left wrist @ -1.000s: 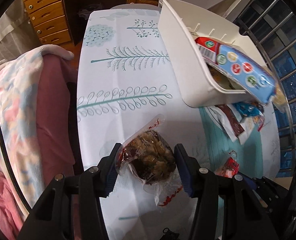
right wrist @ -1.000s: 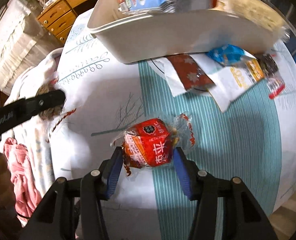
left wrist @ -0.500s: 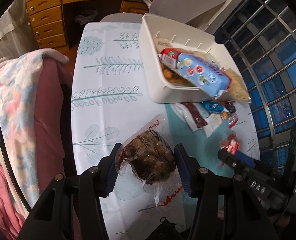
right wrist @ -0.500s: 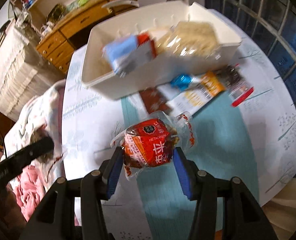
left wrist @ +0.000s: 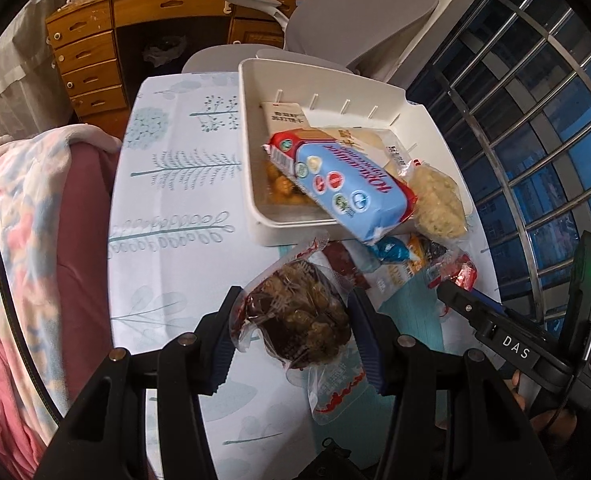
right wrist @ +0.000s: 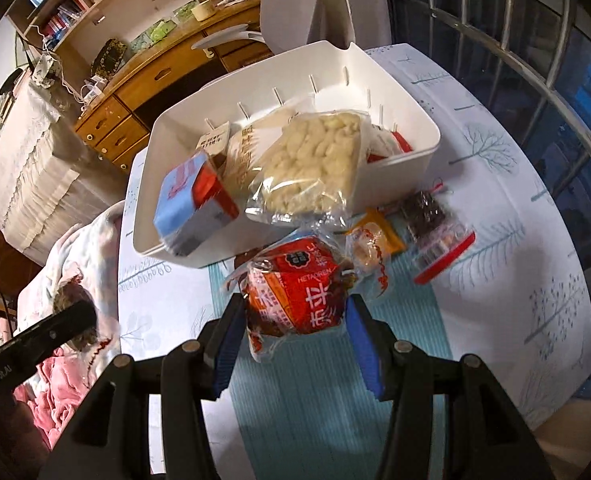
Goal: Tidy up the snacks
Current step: 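Carry the nut bag and red packet over the white basket with both tools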
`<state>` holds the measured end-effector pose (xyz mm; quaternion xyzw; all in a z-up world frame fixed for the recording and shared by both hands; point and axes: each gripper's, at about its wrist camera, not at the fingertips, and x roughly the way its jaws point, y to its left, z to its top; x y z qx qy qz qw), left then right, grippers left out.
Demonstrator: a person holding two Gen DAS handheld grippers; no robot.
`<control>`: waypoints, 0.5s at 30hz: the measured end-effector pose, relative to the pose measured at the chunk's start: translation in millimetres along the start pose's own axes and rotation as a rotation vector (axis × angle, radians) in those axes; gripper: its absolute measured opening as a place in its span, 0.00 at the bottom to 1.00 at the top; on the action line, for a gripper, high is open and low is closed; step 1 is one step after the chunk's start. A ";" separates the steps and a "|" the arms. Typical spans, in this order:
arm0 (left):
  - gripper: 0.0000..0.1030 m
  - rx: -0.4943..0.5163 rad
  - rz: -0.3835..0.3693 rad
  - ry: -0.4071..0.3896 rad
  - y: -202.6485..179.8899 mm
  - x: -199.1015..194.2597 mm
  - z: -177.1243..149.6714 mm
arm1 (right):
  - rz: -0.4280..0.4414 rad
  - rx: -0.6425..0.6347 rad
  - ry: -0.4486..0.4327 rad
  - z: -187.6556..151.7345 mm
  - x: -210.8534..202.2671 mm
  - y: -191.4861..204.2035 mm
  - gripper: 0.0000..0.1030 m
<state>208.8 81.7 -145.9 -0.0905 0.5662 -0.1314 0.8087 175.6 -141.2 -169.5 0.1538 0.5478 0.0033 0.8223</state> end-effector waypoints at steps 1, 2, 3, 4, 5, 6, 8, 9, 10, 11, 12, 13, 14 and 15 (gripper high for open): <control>0.50 -0.002 0.001 0.005 -5.4 4.6 3.0 | 0.000 -0.008 0.004 3.6 1.7 -1.8 0.49; 0.50 -0.004 0.002 0.008 -9.3 8.2 5.2 | 0.003 -0.014 0.006 7.1 2.8 -3.4 0.49; 0.50 -0.009 0.006 0.010 -13.1 13.1 8.0 | 0.009 -0.026 0.005 11.9 3.9 -4.9 0.49; 0.50 -0.014 0.013 0.012 -16.7 17.6 11.1 | 0.011 -0.039 0.000 15.7 4.3 -5.2 0.49; 0.50 -0.020 0.018 0.014 -19.7 21.4 14.4 | 0.012 -0.055 -0.007 20.3 3.9 -5.3 0.49; 0.50 -0.027 0.021 0.014 -22.4 24.7 17.2 | 0.016 -0.075 -0.013 25.0 3.8 -4.8 0.49; 0.50 -0.044 0.024 0.010 -28.4 32.0 25.6 | 0.027 -0.107 -0.028 34.7 4.1 -5.6 0.49; 0.50 -0.052 0.027 0.008 -31.1 34.6 29.6 | 0.035 -0.127 -0.037 41.9 4.1 -6.1 0.49; 0.50 -0.062 0.031 0.004 -34.6 38.4 35.3 | 0.039 -0.139 -0.041 45.8 4.5 -6.3 0.49; 0.50 -0.069 0.034 0.002 -36.5 40.6 39.0 | 0.044 -0.151 -0.045 50.8 5.0 -7.0 0.49; 0.50 -0.075 0.037 -0.001 -39.0 43.0 42.8 | 0.052 -0.162 -0.049 55.9 6.0 -8.1 0.49; 0.50 -0.083 0.038 -0.007 -42.5 46.1 47.6 | 0.062 -0.174 -0.052 61.6 7.3 -9.7 0.49; 0.50 -0.088 0.036 -0.010 -44.9 48.2 50.9 | 0.066 -0.180 -0.054 65.4 8.1 -10.7 0.49; 0.50 -0.093 0.036 -0.013 -47.7 50.8 54.6 | 0.071 -0.188 -0.055 69.8 9.8 -12.3 0.49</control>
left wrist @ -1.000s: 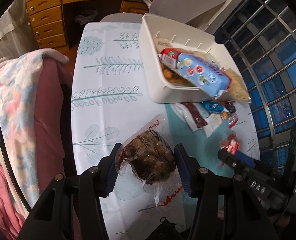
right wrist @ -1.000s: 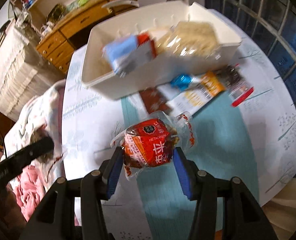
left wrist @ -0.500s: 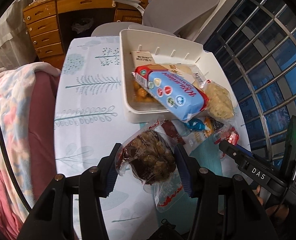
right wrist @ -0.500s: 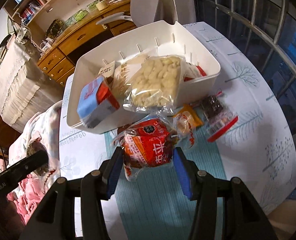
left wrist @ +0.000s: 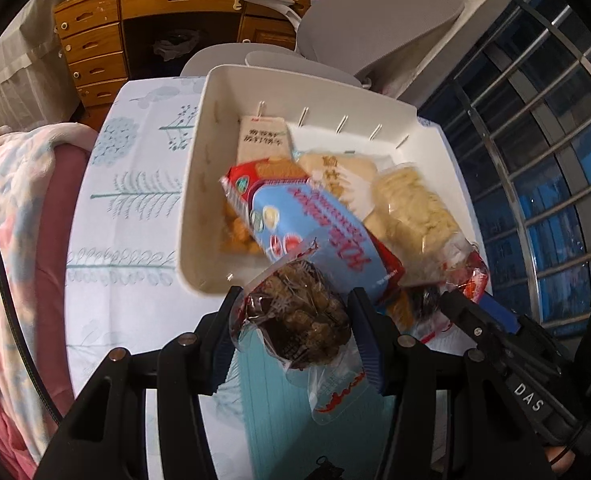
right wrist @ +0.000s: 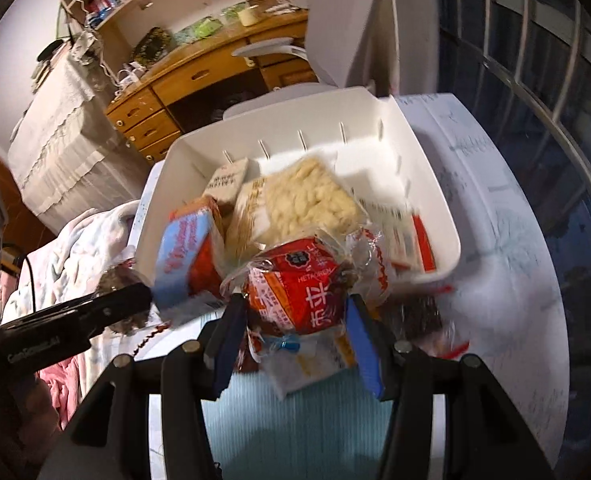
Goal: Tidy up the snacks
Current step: 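Carry the nut bag and red packet over the white basket with both tools, then open both tools to drop the nut bag and red packet into the basket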
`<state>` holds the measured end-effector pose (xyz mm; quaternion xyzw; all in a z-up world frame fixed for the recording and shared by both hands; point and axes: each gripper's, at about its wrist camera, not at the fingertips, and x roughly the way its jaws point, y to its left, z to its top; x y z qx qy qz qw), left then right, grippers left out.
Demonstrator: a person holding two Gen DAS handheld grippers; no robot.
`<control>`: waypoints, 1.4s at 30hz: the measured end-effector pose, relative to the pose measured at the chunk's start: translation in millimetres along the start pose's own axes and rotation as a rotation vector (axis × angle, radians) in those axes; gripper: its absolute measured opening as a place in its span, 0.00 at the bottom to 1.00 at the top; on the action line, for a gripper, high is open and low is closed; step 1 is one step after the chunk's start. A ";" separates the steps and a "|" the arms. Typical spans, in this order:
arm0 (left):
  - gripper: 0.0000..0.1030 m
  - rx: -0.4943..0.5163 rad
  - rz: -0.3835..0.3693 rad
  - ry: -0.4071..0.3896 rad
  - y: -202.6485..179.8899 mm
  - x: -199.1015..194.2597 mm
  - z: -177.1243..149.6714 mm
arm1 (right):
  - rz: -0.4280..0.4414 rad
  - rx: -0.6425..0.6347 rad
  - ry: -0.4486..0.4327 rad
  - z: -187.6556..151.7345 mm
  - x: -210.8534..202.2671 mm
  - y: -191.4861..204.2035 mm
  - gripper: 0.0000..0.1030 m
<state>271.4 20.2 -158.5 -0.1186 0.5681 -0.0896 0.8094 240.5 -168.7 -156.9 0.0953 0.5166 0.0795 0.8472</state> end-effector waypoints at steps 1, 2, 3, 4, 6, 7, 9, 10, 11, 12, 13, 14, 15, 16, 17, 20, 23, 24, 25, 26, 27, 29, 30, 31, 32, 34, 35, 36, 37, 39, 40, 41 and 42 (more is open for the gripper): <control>0.50 -0.007 0.004 -0.003 -4.6 3.4 4.8 | 0.005 -0.007 0.000 4.0 1.9 -3.0 0.49; 0.50 -0.013 0.004 -0.004 -7.3 6.0 7.7 | 0.008 -0.012 0.001 7.4 3.9 -6.0 0.49; 0.50 -0.019 0.001 -0.004 -9.7 8.5 10.4 | 0.010 -0.018 0.001 11.2 6.2 -9.7 0.49; 0.50 -0.029 -0.006 -0.005 -14.4 12.4 14.5 | 0.013 -0.023 0.000 14.3 7.6 -12.8 0.49; 0.50 -0.036 -0.008 -0.008 -21.6 18.5 19.9 | 0.017 -0.029 -0.001 20.6 10.6 -19.6 0.49; 0.50 -0.035 -0.003 -0.009 -27.4 23.7 24.3 | 0.018 -0.029 -0.002 23.5 12.3 -23.8 0.49; 0.50 -0.039 0.004 -0.012 -34.3 30.4 30.4 | 0.025 -0.027 -0.003 29.2 15.8 -32.4 0.50; 0.50 -0.043 0.006 -0.018 -38.8 34.0 35.2 | 0.029 -0.024 -0.004 32.4 17.4 -37.0 0.50; 0.50 -0.046 0.015 -0.026 -42.3 36.6 39.9 | 0.033 -0.022 -0.006 34.7 18.6 -40.7 0.50; 0.50 -0.046 0.024 -0.033 -45.2 39.0 44.7 | 0.036 -0.021 -0.007 37.7 20.4 -44.6 0.50; 0.50 -0.048 0.027 -0.034 -46.9 41.5 48.6 | 0.037 -0.018 -0.006 40.8 22.5 -48.7 0.50; 0.50 -0.058 0.031 -0.034 -48.8 45.7 54.4 | 0.040 -0.016 -0.006 44.0 24.9 -53.1 0.50; 0.50 -0.067 0.033 -0.032 -50.2 49.2 59.6 | 0.044 -0.014 -0.006 45.5 26.0 -54.7 0.50; 0.50 -0.074 0.036 -0.032 -50.8 52.4 64.1 | 0.052 -0.012 -0.006 48.7 27.8 -57.2 0.50; 0.50 -0.077 0.040 -0.032 -51.5 55.0 67.8 | 0.060 -0.012 -0.007 51.0 29.6 -59.4 0.50; 0.50 -0.075 0.052 -0.042 -54.9 62.2 80.4 | 0.084 -0.024 -0.012 59.8 34.4 -63.1 0.50; 0.50 -0.078 0.059 -0.049 -58.4 66.9 91.1 | 0.102 -0.035 -0.014 65.3 37.9 -62.9 0.50; 0.50 -0.079 0.061 -0.048 -59.7 68.6 93.8 | 0.108 -0.036 -0.013 67.3 39.5 -63.4 0.50; 0.50 -0.081 0.065 -0.046 -61.2 70.0 96.8 | 0.111 -0.036 -0.009 68.9 40.9 -63.9 0.51; 0.50 -0.083 0.068 -0.043 -62.3 71.0 98.6 | 0.113 -0.033 -0.002 70.9 42.3 -64.9 0.51; 0.50 -0.087 0.071 -0.038 -62.7 71.8 99.9 | 0.118 -0.024 0.011 72.8 43.6 -66.2 0.53; 0.59 -0.099 0.064 -0.021 -63.6 73.4 102.1 | 0.136 -0.006 0.017 75.3 43.0 -68.5 0.53; 0.68 -0.104 0.057 -0.015 -63.2 73.3 102.1 | 0.134 -0.001 0.017 76.4 42.1 -69.6 0.53; 0.71 -0.112 0.053 -0.011 -63.3 73.1 102.1 | 0.133 -0.002 0.019 77.1 41.6 -69.8 0.53; 0.75 -0.122 0.055 -0.008 -63.4 72.4 101.6 | 0.134 -0.003 0.023 77.5 41.6 -70.1 0.53; 0.76 -0.134 0.055 0.002 -63.2 71.4 100.3 | 0.137 -0.002 0.033 78.5 42.3 -71.9 0.53; 0.76 -0.142 0.054 0.007 -62.9 70.6 99.0 | 0.140 0.001 0.039 78.5 42.4 -73.0 0.53; 0.76 -0.149 0.051 0.012 -62.2 69.7 97.6 | 0.141 0.005 0.041 78.1 42.0 -73.7 0.55; 0.77 -0.159 0.046 0.015 -61.2 67.9 95.9 | 0.142 0.011 0.043 77.8 41.3 -75.1 0.58; 0.77 -0.180 0.035 0.016 -58.8 63.3 92.3 | 0.143 0.024 0.041 77.1 38.0 -77.7 0.61; 0.77 -0.189 0.028 0.014 -57.3 60.2 90.0 | 0.143 0.028 0.040 76.9 36.7 -78.6 0.61; 0.77 -0.193 0.024 0.013 -56.7 57.4 88.6 | 0.142 0.032 0.040 76.2 34.5 -79.3 0.61; 0.77 -0.198 0.020 0.010 -55.7 52.6 86.1 | 0.141 0.035 0.039 75.7 33.3 -79.8 0.62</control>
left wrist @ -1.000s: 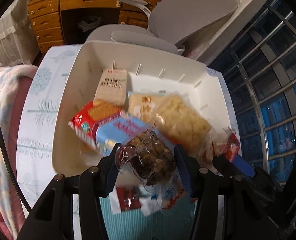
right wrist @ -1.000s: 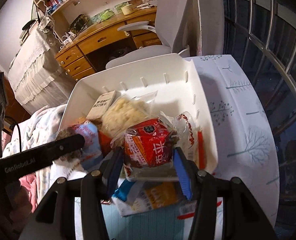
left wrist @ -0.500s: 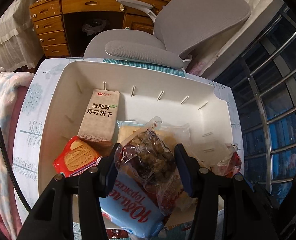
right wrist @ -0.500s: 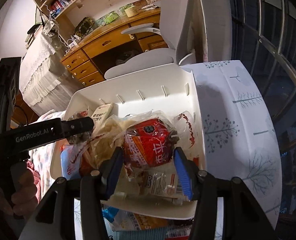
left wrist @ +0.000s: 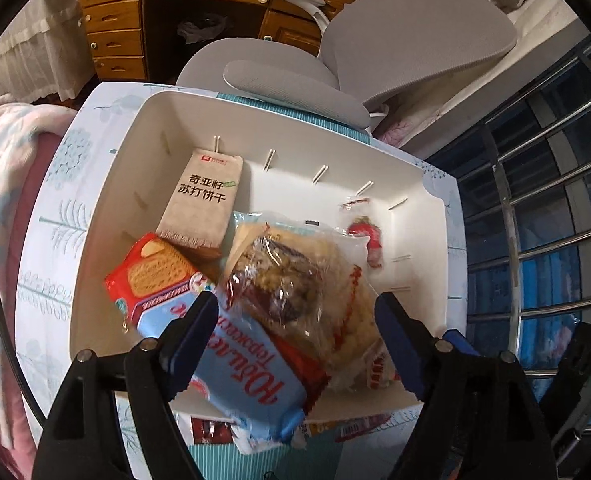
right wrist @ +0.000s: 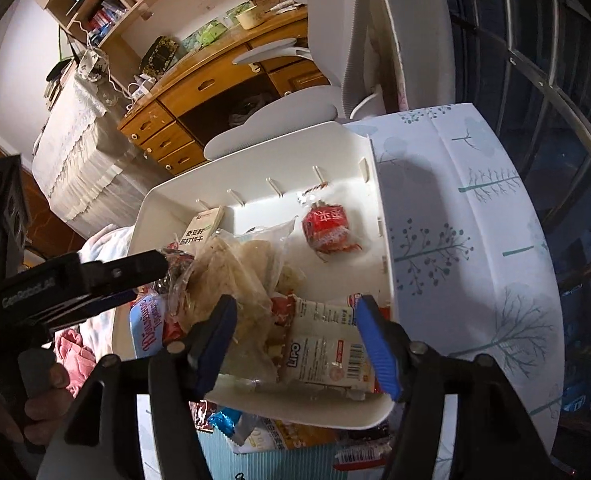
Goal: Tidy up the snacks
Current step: 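Open both tools to drop the nut bag and red packet into the basket, then withdraw both tools from the basket toward the remaining packets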
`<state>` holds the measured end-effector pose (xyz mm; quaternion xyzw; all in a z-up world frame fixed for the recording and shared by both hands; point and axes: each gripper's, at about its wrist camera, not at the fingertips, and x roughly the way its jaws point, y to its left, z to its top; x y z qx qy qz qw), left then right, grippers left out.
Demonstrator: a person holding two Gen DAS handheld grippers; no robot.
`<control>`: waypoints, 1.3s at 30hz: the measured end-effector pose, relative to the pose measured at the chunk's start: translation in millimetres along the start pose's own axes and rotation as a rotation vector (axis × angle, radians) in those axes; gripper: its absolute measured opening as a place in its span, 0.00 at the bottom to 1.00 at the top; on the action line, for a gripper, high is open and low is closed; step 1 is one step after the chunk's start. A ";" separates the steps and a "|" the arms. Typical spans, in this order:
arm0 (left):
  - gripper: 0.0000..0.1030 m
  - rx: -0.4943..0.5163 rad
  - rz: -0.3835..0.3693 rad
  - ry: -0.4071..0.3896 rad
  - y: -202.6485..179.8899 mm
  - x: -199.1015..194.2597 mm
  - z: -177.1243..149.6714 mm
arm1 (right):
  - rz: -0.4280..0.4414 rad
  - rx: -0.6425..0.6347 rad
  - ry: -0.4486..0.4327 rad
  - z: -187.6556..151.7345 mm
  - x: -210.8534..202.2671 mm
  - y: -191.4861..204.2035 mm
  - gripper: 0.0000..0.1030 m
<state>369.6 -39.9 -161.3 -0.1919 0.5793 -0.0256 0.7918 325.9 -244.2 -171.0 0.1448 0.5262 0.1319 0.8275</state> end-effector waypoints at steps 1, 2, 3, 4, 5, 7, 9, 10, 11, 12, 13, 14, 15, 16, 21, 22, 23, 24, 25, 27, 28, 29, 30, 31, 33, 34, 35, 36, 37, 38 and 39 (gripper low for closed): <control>0.78 -0.002 -0.002 -0.003 0.7 -3.7 -1.5 | -0.003 0.003 -0.003 -0.8 -2.4 0.5 0.64; 0.78 -0.004 -0.006 -0.005 1.6 -6.9 -2.8 | -0.004 0.004 -0.004 -1.2 -3.9 0.8 0.65; 0.79 -0.007 -0.012 -0.008 3.0 -12.0 -4.8 | -0.005 0.006 -0.007 -2.2 -6.4 1.7 0.66; 0.79 -0.008 -0.019 -0.011 4.4 -16.1 -6.4 | -0.007 0.008 -0.012 -3.3 -9.2 2.8 0.67; 0.80 -0.009 -0.023 -0.013 5.4 -19.3 -7.5 | -0.009 0.009 -0.017 -4.5 -12.0 4.3 0.68; 0.80 -0.009 -0.038 -0.019 9.1 -29.6 -11.9 | -0.016 0.014 -0.030 -7.2 -18.7 8.8 0.68; 0.80 -0.005 -0.049 -0.020 12.5 -37.7 -15.7 | -0.019 0.021 -0.041 -11.0 -25.2 13.5 0.68; 0.80 -0.002 -0.057 -0.022 15.0 -44.0 -18.8 | -0.022 0.024 -0.046 -13.1 -28.0 15.8 0.68; 0.80 0.001 -0.064 -0.024 17.3 -48.4 -21.3 | -0.025 0.025 -0.051 -15.5 -30.8 18.4 0.69; 0.80 0.003 -0.069 -0.025 19.5 -52.6 -23.6 | -0.031 0.027 -0.057 -19.3 -34.9 22.5 0.69; 0.80 0.006 -0.075 -0.029 23.4 -59.7 -27.4 | -0.035 0.028 -0.059 -22.1 -37.3 25.6 0.69; 0.81 0.007 -0.078 -0.033 26.3 -64.9 -30.4 | -0.038 0.028 -0.063 -26.1 -40.7 30.1 0.69; 0.81 0.009 -0.081 -0.036 29.5 -70.0 -33.6 | -0.040 0.028 -0.064 -28.9 -42.5 33.3 0.69; 0.81 0.013 -0.087 -0.038 34.5 -77.8 -38.9 | -0.043 0.028 -0.069 -32.8 -45.9 37.7 0.69; 0.81 0.038 -0.099 -0.041 52.7 -102.2 -58.4 | -0.051 0.038 -0.099 -57.1 -64.3 60.8 0.73; 0.81 0.043 -0.102 -0.043 57.2 -107.8 -63.8 | -0.056 0.038 -0.103 -63.2 -67.4 66.2 0.73; 0.81 0.048 -0.105 -0.044 60.8 -113.1 -69.3 | -0.060 0.039 -0.107 -68.5 -69.9 70.7 0.73; 0.81 0.055 -0.108 -0.045 64.3 -118.2 -75.1 | -0.064 0.042 -0.110 -75.6 -72.9 75.4 0.73; 0.81 0.061 -0.110 -0.045 68.1 -122.8 -80.6 | -0.065 0.045 -0.112 -82.2 -75.8 79.5 0.73; 0.81 0.072 -0.113 -0.044 76.6 -131.1 -91.3 | -0.069 0.051 -0.115 -94.8 -80.7 86.7 0.73; 0.81 0.076 -0.115 -0.043 82.0 -136.0 -98.2 | -0.073 0.052 -0.116 -101.7 -83.1 90.9 0.75; 0.81 0.078 -0.117 -0.042 86.3 -139.2 -103.4 | -0.077 0.054 -0.116 -107.0 -85.1 93.7 0.77; 0.81 0.079 -0.119 -0.040 90.0 -142.1 -108.2 | -0.081 0.056 -0.120 -113.4 -87.3 97.7 0.80; 0.81 0.082 -0.121 -0.038 95.3 -145.3 -115.1 | -0.084 0.057 -0.123 -120.2 -89.9 101.5 0.80; 0.81 0.088 -0.125 -0.036 101.6 -148.6 -124.1 | -0.094 0.055 -0.123 -131.3 -93.3 106.3 0.80; 0.81 0.090 -0.126 -0.035 105.7 -150.7 -131.1 | -0.101 0.053 -0.123 -137.3 -94.8 108.4 0.80; 0.81 0.091 -0.127 -0.033 108.9 -151.3 -135.1 | -0.107 0.051 -0.122 -142.4 -96.2 109.7 0.80; 0.81 0.092 -0.128 -0.032 111.3 -152.3 -138.9 | -0.114 0.050 -0.119 -147.4 -97.5 111.0 0.80; 0.81 0.092 -0.126 -0.031 113.9 -153.5 -143.8 | -0.119 0.049 -0.118 -151.6 -99.1 111.9 0.80; 0.81 0.092 -0.122 -0.028 116.7 -155.0 -148.6 | -0.122 0.047 -0.119 -154.6 -100.3 111.7 0.80; 0.81 0.092 -0.120 -0.028 118.1 -156.3 -152.4 | -0.127 0.044 -0.120 -158.2 -101.8 112.5 0.80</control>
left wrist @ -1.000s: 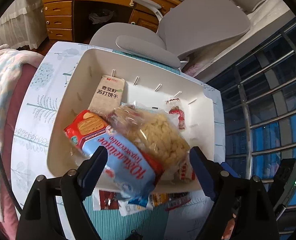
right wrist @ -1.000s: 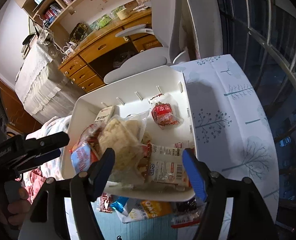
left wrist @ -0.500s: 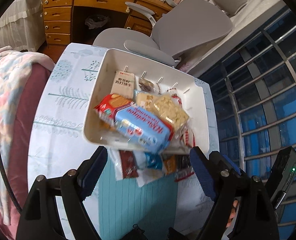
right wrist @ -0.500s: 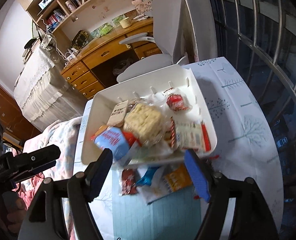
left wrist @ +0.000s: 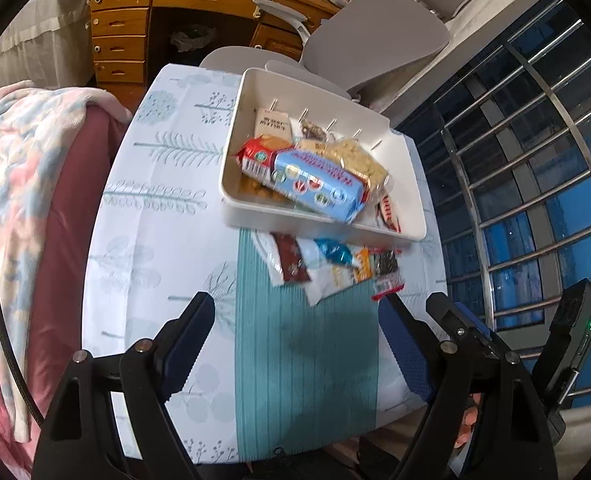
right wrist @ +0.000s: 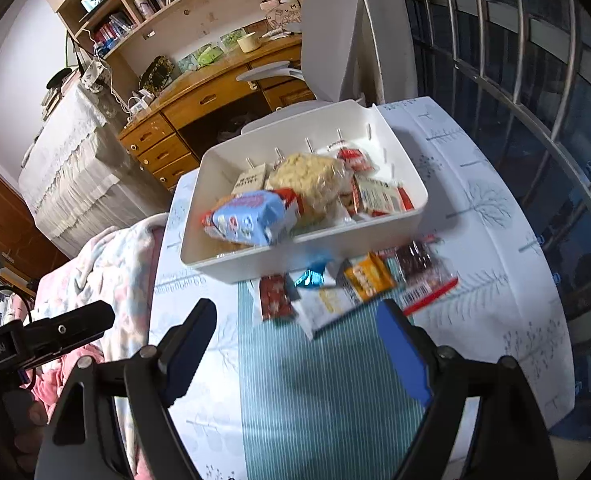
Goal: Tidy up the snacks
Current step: 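Withdraw both tools from the basket toward the remaining packets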
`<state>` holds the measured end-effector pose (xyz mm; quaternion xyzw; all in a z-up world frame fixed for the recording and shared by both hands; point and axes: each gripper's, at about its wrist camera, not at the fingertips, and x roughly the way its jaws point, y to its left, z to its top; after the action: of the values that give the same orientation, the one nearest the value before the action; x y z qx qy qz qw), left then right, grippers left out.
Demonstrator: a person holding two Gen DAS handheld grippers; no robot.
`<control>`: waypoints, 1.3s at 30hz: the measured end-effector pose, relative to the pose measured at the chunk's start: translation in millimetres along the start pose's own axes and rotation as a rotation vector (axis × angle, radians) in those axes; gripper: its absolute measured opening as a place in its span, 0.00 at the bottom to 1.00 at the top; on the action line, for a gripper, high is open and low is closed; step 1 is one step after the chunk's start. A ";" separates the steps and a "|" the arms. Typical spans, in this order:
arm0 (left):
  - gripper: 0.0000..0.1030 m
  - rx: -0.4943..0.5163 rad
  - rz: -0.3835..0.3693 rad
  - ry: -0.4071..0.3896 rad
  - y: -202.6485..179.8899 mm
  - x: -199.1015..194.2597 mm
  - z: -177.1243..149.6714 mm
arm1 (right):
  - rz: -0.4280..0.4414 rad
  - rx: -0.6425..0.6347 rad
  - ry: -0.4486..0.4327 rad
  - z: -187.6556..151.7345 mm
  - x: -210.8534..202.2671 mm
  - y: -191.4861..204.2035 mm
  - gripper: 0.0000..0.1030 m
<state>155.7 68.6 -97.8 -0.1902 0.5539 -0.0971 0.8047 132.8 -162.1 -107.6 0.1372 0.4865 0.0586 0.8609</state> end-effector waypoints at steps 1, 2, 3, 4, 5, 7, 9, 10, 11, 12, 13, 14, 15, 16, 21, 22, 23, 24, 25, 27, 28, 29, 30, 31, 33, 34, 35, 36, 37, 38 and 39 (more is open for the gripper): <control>0.81 0.001 0.001 -0.002 1.0 -2.2 -5.0 | -0.007 -0.006 -0.001 -3.5 -1.9 0.6 0.80; 0.81 0.003 0.004 -0.003 1.3 -4.3 -9.3 | -0.013 -0.012 -0.002 -6.7 -3.3 1.4 0.80; 0.81 0.003 0.007 -0.003 1.4 -5.7 -12.6 | -0.020 -0.021 -0.003 -10.0 -4.7 1.6 0.80; 0.81 0.002 0.008 -0.003 1.8 -7.4 -16.8 | -0.029 -0.033 -0.005 -14.0 -5.8 1.5 0.80; 0.81 -0.002 0.008 -0.003 1.8 -8.5 -20.3 | -0.034 -0.040 -0.006 -15.9 -6.5 1.3 0.80; 0.81 -0.004 0.007 -0.001 2.8 -10.1 -26.2 | -0.055 -0.068 -0.008 -22.6 -7.1 0.5 0.80; 0.81 -0.004 0.010 -0.002 2.4 -9.8 -30.4 | -0.068 -0.092 -0.008 -27.9 -6.3 -0.4 0.80; 0.81 -0.004 0.013 -0.002 1.8 -8.5 -32.4 | -0.072 -0.108 -0.009 -30.2 -6.4 -1.2 0.80; 0.80 -0.005 0.017 0.000 0.9 -7.2 -33.5 | -0.076 -0.126 -0.009 -32.5 -6.2 -2.5 0.80; 0.80 -0.006 0.022 0.002 -0.4 -5.7 -34.5 | -0.078 -0.141 -0.008 -34.2 -6.3 -3.4 0.80; 0.80 -0.010 0.028 0.004 -1.3 -3.7 -36.1 | -0.079 -0.156 -0.009 -35.4 -6.3 -4.2 0.80; 0.80 -0.014 0.036 0.009 -3.0 -1.0 -37.6 | -0.079 -0.178 -0.009 -36.5 -5.8 -6.4 0.80; 0.80 -0.018 0.042 0.013 -4.0 1.5 -38.3 | -0.077 -0.192 -0.010 -36.7 -5.3 -7.5 0.80; 0.80 -0.024 0.049 0.016 -6.5 5.1 -39.7 | -0.074 -0.215 -0.011 -36.6 -4.3 -9.6 0.80; 0.80 -0.074 0.094 0.027 -15.4 21.4 -40.4 | -0.088 -0.307 0.005 -30.4 5.4 -24.5 0.80; 0.80 -0.084 0.099 0.029 -18.0 25.6 -39.8 | -0.089 -0.326 0.010 -27.6 8.0 -30.2 0.80; 0.80 -0.097 0.109 0.030 -21.7 30.9 -39.0 | -0.089 -0.337 0.013 -24.9 9.9 -35.2 0.80; 0.80 -0.102 0.115 0.031 -23.5 34.0 -38.6 | -0.090 -0.342 0.017 -22.9 11.5 -39.1 0.80; 0.80 -0.112 0.126 0.032 -28.0 39.8 -37.8 | -0.088 -0.346 0.025 -18.9 14.5 -45.6 0.80; 0.80 -0.121 0.135 0.030 -35.0 47.6 -36.4 | -0.081 -0.348 0.040 -12.1 20.3 -56.1 0.80; 0.80 -0.124 0.142 0.027 -40.4 54.0 -35.4 | -0.078 -0.352 0.050 -8.1 24.2 -61.8 0.80; 0.80 -0.128 0.149 0.023 -44.5 59.4 -34.6 | -0.074 -0.356 0.058 -5.8 27.8 -66.6 0.80; 0.80 -0.130 0.152 0.021 -47.1 63.0 -34.0 | -0.065 -0.362 0.070 -3.0 32.7 -72.8 0.80; 0.80 -0.136 0.157 0.018 -51.7 70.7 -32.9 | -0.058 -0.366 0.080 -1.9 36.2 -76.9 0.80; 0.80 -0.143 0.162 0.013 -59.4 82.8 -30.6 | -0.044 -0.376 0.111 0.4 46.6 -86.3 0.80; 0.80 -0.143 0.167 0.008 -63.0 89.0 -28.9 | -0.037 -0.380 0.124 1.0 50.9 -89.6 0.80; 0.80 -0.142 0.175 0.003 -66.3 94.3 -27.8 | -0.031 -0.384 0.138 1.7 55.5 -93.2 0.80; 0.80 -0.136 0.186 -0.004 -71.1 101.9 -26.2 | -0.025 -0.390 0.149 2.3 60.0 -96.8 0.80; 0.80 -0.129 0.192 -0.009 -75.0 108.0 -24.4 | -0.017 -0.397 0.159 3.5 65.0 -100.4 0.80; 0.80 -0.125 0.195 -0.012 -78.2 113.1 -23.2 | -0.012 -0.402 0.164 4.1 68.5 -102.6 0.80; 0.80 -0.121 0.198 -0.013 -81.3 119.6 -21.6 | -0.005 -0.409 0.171 5.2 73.3 -105.2 0.80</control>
<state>184.0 -53.5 -173.1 -0.1834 0.5696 0.0176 0.8010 171.8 -246.4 -196.1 -0.0470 0.5359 0.1652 0.8266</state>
